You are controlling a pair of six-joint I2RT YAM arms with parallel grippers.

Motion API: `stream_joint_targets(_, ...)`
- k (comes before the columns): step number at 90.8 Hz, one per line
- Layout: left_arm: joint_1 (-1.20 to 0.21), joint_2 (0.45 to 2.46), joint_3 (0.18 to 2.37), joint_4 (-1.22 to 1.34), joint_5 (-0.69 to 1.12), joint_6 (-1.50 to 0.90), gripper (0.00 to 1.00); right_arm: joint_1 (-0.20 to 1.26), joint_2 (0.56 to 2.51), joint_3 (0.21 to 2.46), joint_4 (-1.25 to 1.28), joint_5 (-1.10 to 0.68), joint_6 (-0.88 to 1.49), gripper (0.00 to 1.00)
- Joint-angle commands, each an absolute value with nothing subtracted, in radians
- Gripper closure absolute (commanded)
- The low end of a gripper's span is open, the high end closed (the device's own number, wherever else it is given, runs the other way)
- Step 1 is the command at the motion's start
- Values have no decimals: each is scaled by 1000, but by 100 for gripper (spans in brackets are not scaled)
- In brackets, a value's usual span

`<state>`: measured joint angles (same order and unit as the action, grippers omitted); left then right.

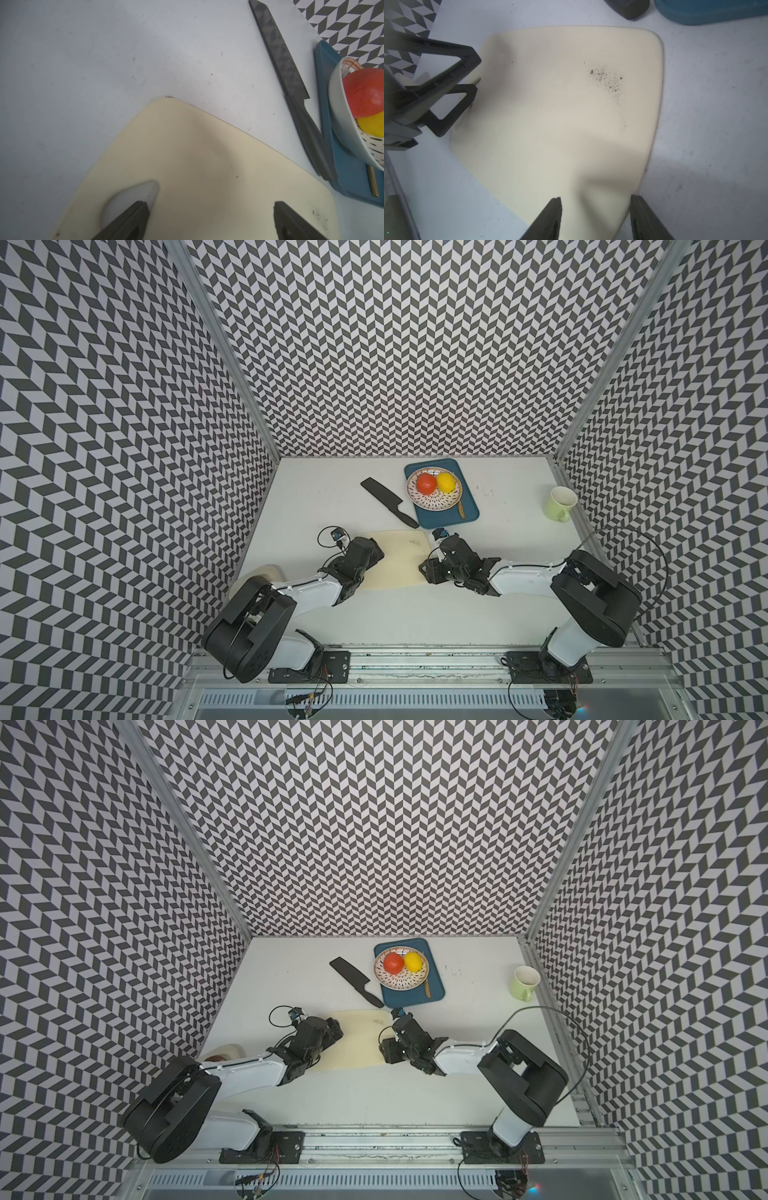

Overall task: Align the knife with the edge of the cutting board
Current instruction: Move the work surface to the center of the board.

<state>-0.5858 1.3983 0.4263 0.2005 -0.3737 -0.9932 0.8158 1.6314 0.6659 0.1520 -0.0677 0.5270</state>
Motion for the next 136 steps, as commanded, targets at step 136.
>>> stream_joint_targets(136,-718,1460,613,105,-429,-1023,0,784,1486,551,81,-22,614,38)
